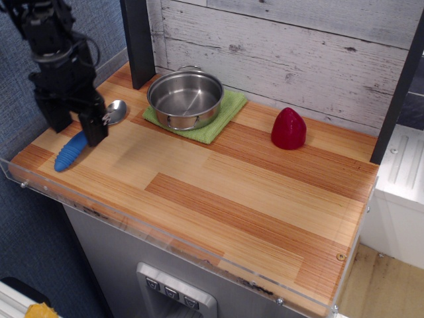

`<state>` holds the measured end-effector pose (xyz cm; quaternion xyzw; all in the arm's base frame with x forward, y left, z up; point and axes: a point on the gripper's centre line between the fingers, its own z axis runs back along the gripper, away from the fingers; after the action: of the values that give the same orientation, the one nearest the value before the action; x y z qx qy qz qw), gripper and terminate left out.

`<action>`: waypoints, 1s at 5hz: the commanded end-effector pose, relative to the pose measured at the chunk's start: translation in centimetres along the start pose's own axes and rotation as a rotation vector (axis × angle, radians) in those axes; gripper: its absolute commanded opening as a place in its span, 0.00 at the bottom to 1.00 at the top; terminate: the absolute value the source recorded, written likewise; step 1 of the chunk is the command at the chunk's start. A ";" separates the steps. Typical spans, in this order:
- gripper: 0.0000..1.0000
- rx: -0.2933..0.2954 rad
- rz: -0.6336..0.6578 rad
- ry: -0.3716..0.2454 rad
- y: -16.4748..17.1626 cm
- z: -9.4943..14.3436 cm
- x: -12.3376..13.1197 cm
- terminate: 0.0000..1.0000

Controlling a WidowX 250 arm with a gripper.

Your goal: Move the spoon to the right edge

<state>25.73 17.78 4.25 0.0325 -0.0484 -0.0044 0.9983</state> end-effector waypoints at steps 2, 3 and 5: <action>1.00 0.012 0.016 0.007 1.9 -2.7 -0.4 0.00; 0.00 0.018 0.018 0.006 0.8 -3.1 -0.1 0.00; 0.00 0.027 0.063 0.016 0.0 -2.1 -0.2 0.00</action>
<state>25.43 17.87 0.88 0.0345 -0.0257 0.0342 0.9985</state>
